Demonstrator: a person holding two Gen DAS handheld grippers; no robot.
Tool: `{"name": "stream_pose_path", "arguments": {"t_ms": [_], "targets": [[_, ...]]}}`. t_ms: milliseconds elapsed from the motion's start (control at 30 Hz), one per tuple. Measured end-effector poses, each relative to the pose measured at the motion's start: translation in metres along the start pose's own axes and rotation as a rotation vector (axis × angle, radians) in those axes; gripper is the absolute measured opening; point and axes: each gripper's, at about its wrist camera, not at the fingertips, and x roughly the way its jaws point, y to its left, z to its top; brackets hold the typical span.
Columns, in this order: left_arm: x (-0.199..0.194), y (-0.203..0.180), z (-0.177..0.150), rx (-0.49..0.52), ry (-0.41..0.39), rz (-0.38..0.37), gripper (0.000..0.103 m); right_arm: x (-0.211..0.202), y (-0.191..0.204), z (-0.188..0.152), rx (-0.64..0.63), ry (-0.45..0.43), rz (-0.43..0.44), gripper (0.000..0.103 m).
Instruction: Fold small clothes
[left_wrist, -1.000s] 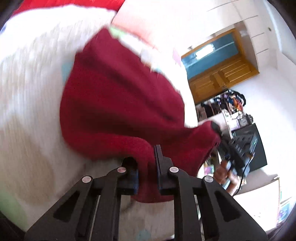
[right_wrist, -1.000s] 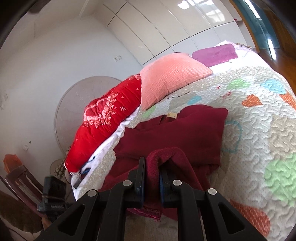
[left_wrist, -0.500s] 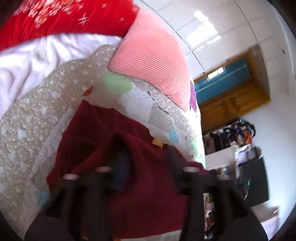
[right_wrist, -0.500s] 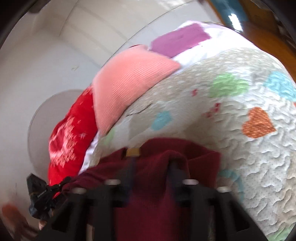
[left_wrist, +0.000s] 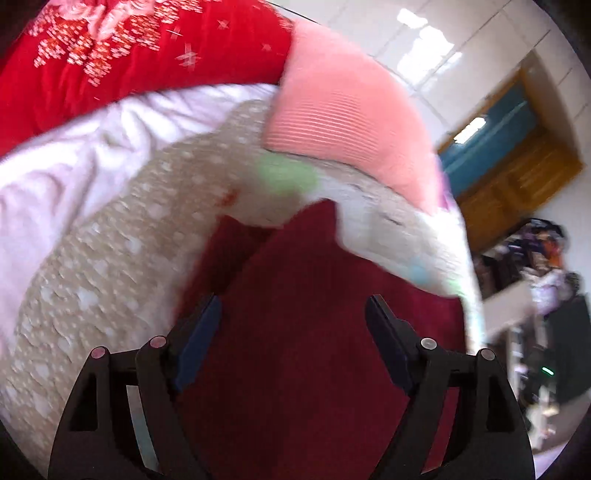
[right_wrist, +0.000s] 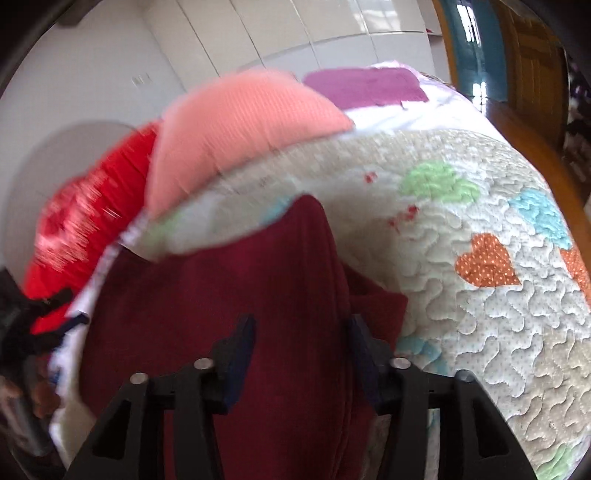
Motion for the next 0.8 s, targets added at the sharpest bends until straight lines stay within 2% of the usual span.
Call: {"name": "stream_pose_path", "arguments": {"t_ms": [33,133,233,333,433,567,700,800], "targets": [[0.01,0.006,0.004,-0.014,-0.003,0.039,0.08,0.002,0.003,-0.001,-0.034,-0.009,-0.037,0.007],[0.038,0.028,0.013,-0.082,0.031,0.152,0.08,0.001,-0.001,0.0,-0.043,-0.033,-0.054,0.007],[0.048,0.046,0.014,-0.133,0.035,0.145,0.08,0.018,-0.023,0.004,0.036,0.005,-0.095,0.007],[0.037,0.045,0.01,-0.107,0.034,0.149,0.08,0.008,-0.029,0.006,0.078,-0.017,-0.054,0.009],[0.018,0.042,0.005,-0.083,0.012,0.163,0.08,-0.018,-0.017,0.006,0.023,-0.079,-0.119,0.01],[-0.005,0.03,-0.008,-0.026,-0.014,0.175,0.08,-0.044,0.011,0.005,-0.044,-0.128,-0.024,0.01],[-0.018,0.02,-0.024,0.043,-0.033,0.186,0.08,-0.04,0.039,0.003,-0.118,-0.124,0.022,0.01],[-0.023,0.011,-0.035,0.1,-0.035,0.211,0.08,-0.023,0.045,0.003,-0.111,-0.109,-0.007,0.01]]}}
